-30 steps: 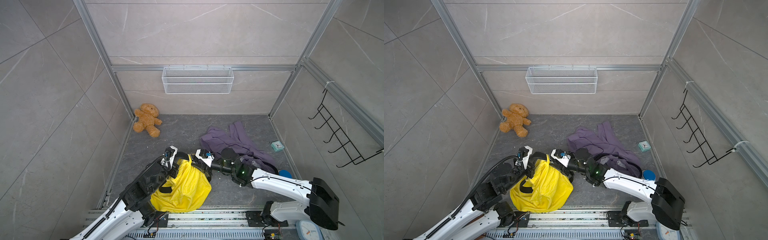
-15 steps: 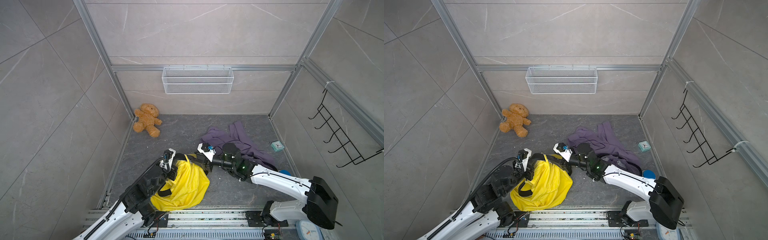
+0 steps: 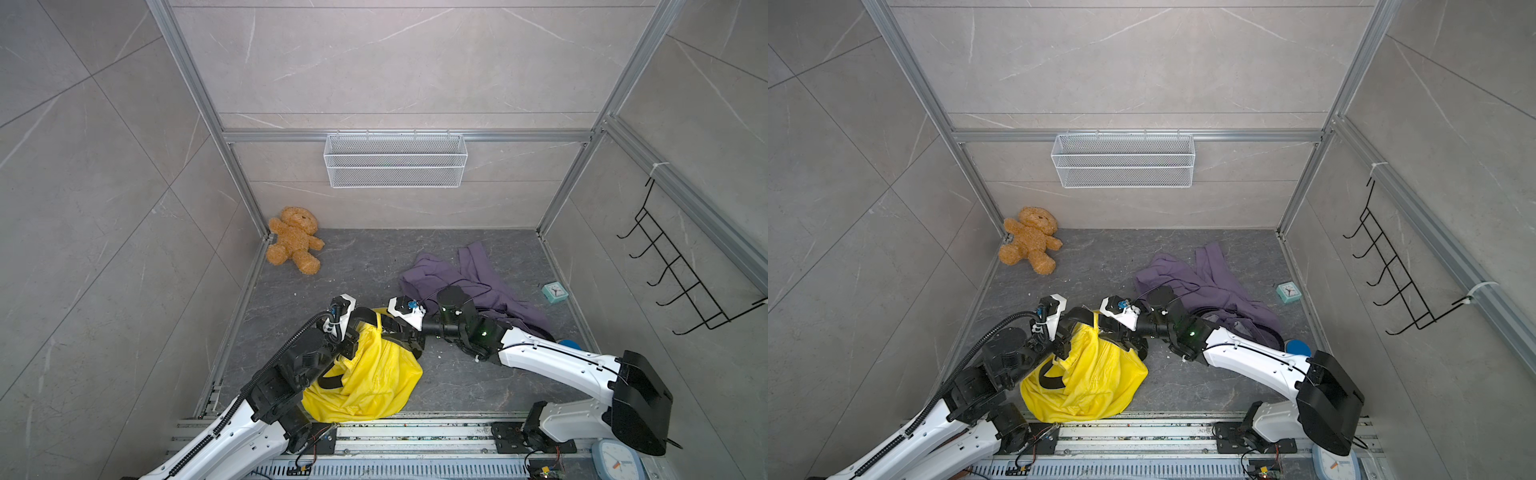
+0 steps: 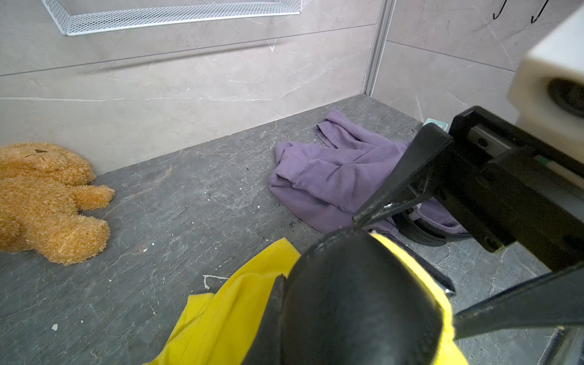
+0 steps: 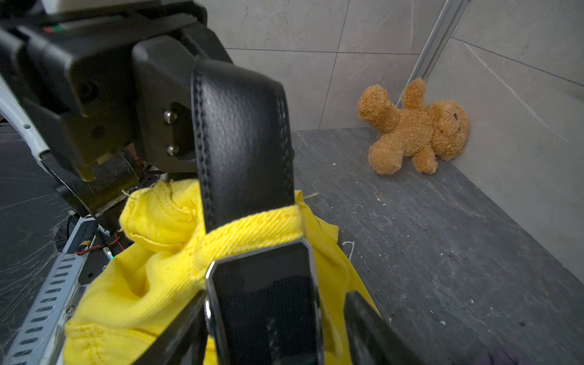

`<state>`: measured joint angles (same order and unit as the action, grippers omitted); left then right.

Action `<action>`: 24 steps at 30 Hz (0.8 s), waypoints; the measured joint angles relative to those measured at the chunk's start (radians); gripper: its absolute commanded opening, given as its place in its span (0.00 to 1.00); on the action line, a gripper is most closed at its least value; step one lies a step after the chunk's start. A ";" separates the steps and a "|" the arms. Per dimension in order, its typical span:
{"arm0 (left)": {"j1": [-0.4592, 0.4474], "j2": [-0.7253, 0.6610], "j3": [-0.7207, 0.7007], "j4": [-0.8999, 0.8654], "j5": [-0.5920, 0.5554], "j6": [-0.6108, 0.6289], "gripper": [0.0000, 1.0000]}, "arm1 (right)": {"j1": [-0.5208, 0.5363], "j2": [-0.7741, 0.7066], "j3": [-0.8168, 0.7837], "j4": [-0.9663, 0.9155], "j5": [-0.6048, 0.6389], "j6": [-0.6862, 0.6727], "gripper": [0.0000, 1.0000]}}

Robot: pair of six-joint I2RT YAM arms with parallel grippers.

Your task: Remove the belt from the trousers

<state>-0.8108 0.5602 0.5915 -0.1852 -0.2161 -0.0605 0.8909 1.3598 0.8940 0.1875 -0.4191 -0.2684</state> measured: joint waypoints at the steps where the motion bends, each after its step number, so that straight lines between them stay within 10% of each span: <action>1: 0.000 0.005 0.001 0.005 0.005 0.000 0.00 | 0.001 0.000 0.000 0.000 0.000 -0.005 0.68; 24: 0.000 0.001 0.001 0.004 0.008 -0.001 0.00 | 0.076 0.001 0.002 0.023 0.166 -0.039 0.53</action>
<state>-0.8108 0.5610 0.5926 -0.1810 -0.2085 -0.0616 0.9672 1.3609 0.8955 0.2104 -0.2531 -0.3073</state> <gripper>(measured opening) 0.064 0.535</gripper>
